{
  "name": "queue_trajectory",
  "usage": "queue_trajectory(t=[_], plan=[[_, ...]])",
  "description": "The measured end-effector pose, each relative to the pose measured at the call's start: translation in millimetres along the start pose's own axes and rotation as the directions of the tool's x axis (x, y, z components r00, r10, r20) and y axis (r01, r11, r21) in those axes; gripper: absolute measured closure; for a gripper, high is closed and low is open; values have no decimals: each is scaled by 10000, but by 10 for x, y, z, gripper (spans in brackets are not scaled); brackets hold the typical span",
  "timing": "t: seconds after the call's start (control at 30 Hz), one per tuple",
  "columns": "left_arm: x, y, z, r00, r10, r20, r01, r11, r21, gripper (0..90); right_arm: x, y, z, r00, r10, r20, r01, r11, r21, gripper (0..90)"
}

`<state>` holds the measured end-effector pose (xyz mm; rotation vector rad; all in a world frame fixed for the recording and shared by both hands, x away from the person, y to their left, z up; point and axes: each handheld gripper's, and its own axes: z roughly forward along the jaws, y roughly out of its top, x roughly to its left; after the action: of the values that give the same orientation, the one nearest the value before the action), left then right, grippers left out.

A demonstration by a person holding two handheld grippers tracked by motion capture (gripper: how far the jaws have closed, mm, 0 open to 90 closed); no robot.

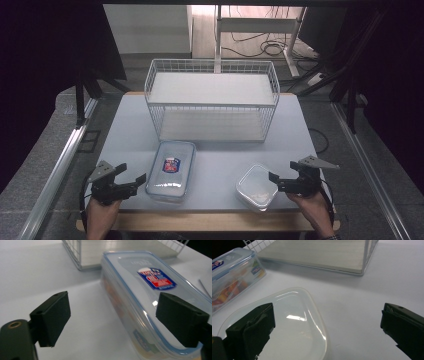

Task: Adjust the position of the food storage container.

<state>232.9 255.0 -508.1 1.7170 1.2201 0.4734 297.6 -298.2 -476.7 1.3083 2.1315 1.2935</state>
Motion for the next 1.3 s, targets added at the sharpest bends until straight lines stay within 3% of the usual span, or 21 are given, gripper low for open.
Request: queue_trajectory(t=[0.03,0.13,0.3,0.57,0.6,0.67,0.77,0.83,0.87,0.9,1.0,1.1,1.23,1.27,1.3], plan=[[-38,-2,27,9994,282,-180,-280,9995,140,93,-8,1,0,10000,33,-20,-33,10000,59,25],[-72,-13,57,9973,630,-379,-616,9974,370,80,-16,4,4,9998,170,60,-171,9997,176,45],[-59,-30,67,9967,647,-493,-632,9975,304,77,4,7,7,10000,60,72,-62,9995,298,103],[-22,-67,76,9940,772,-770,-781,9969,-97,65,16,33,-52,9990,-377,221,369,9988,332,385],[-22,-68,78,9939,769,-787,-778,9969,-93,65,16,33,-52,9990,-377,221,369,9988,332,385],[-22,-70,81,9936,786,-812,-794,9968,-68,65,38,49,-79,9972,-721,184,713,9966,406,506],[-21,-71,81,9934,790,-831,-799,9968,-72,64,63,55,-88,9948,-1005,146,997,9939,479,586],[-13,-71,81,9935,732,-867,-737,9973,-17,64,91,59,-92,9918,-1279,34,1275,9903,543,678],[-5,-75,81,9936,668,-906,-672,9977,-12,65,127,67,-100,9869,-1609,-84,1612,9855,523,772],[-5,-75,81,9936,668,-906,-672,9977,-12,65,127,67,-100,9869,-1609,-84,1612,9855,523,772],[12,-79,77,9943,544,-914,-551,9985,-45,66,219,87,-118,9748,-2216,-256,2225,9740,426,886],[28,-81,69,9939,455,-1005,-466,9989,-90,66,364,101,-107,9642,-2545,-740,2586,9646,518,892],[49,-85,61,9945,286,-1004,-302,9994,-147,66,503,94,-69,9564,-2657,-1208,2744,9596,621,892],[63,-87,54,9946,184,-1019,-203,9996,-176,66,611,84,-36,9489,-2752,-1543,2879,9554,665,892],[63,-87,54,9946,184,-1019,-203,9996,-176,67,611,84,-36,9489,-2752,-1543,2879,9554,665,892]])
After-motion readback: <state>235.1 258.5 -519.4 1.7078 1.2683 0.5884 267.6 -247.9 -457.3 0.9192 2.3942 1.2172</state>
